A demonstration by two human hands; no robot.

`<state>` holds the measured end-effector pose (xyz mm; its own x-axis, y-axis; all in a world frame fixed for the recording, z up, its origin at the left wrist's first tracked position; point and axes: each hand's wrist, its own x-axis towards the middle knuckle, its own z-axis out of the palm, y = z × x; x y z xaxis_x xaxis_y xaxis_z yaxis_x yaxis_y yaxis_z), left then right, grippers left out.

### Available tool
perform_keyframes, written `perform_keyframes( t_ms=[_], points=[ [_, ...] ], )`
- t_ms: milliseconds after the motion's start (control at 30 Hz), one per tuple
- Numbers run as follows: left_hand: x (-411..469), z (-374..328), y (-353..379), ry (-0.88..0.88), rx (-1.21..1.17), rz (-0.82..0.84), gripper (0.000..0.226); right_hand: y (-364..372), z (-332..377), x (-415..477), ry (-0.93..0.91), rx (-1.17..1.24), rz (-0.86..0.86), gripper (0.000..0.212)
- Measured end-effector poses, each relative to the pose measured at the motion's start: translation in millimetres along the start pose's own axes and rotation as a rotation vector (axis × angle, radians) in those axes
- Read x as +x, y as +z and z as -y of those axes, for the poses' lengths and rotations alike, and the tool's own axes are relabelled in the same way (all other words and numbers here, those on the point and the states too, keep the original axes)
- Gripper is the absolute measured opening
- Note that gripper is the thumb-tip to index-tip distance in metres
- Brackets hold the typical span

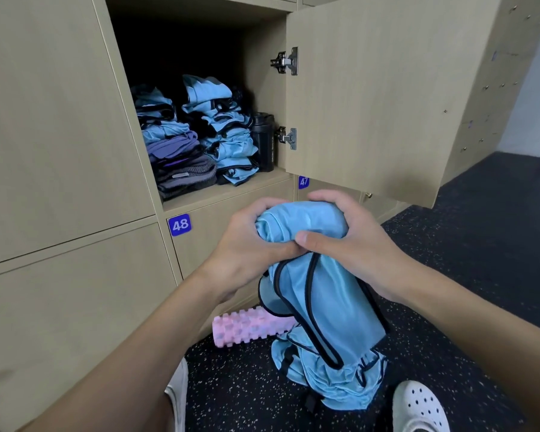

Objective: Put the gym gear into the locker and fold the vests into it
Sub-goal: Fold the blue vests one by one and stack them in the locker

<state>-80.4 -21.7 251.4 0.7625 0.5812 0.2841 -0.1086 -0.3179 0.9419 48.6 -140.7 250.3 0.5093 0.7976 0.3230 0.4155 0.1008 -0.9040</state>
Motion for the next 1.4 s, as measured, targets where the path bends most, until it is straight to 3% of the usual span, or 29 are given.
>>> perform_keyframes(
  t_ms=[167, 267, 333, 400, 500, 567, 600, 667, 767, 900, 1000, 1100, 1200, 1400],
  points=[
    [1, -9, -5, -0.21, -0.354, -0.041, 0.036, -10, -3, -1, 0.008, 0.034, 0.252, 0.107],
    [2, -12, -6, -0.386, -0.545, 0.041, 0.039, -8, 0, -4, -0.019, 0.074, 0.311, 0.12],
    [2, -12, -5, -0.458, -0.597, 0.072, 0.044, -3, 1, -4, -0.039, 0.055, 0.266, 0.116],
    [3, -10, -2, -0.423, -0.496, 0.026, 0.042, 1, -1, -4, -0.055, 0.023, 0.188, 0.104],
    [1, -5, -3, -0.052, 0.079, -0.095, 0.043, 1, -4, -1, -0.029, 0.025, 0.097, 0.082],
    [-4, -6, -5, 0.172, 0.327, 0.057, 0.052, -1, -4, 0, 0.008, 0.078, 0.071, 0.07],
    [-6, -4, -6, 0.187, 0.348, 0.155, 0.063, -2, -3, 1, 0.029, 0.104, 0.067, 0.065],
    [-6, 1, -7, 0.134, 0.314, 0.27, 0.083, -4, -2, 1, 0.074, 0.158, 0.064, 0.057],
    [-4, 8, -4, 0.092, 0.295, 0.255, 0.095, -3, -1, 0, 0.119, 0.259, 0.045, 0.056],
    [-2, 8, -2, 0.141, 0.286, 0.115, 0.072, 0, -4, 5, 0.14, 0.275, 0.048, 0.083],
    [12, 7, -6, 0.158, 0.24, 0.023, 0.054, -9, -6, 20, 0.151, 0.195, 0.189, 0.097],
    [34, 0, -15, 0.059, 0.076, -0.048, 0.03, -17, -7, 43, 0.096, 0.199, 0.301, 0.104],
    [55, -5, -22, -0.073, -0.055, 0.007, 0.019, -16, -7, 67, 0.016, 0.275, 0.254, 0.094],
    [98, -9, -47, -0.145, -0.163, -0.026, 0.031, -4, -4, 122, -0.078, 0.271, 0.167, 0.082]
  ],
)
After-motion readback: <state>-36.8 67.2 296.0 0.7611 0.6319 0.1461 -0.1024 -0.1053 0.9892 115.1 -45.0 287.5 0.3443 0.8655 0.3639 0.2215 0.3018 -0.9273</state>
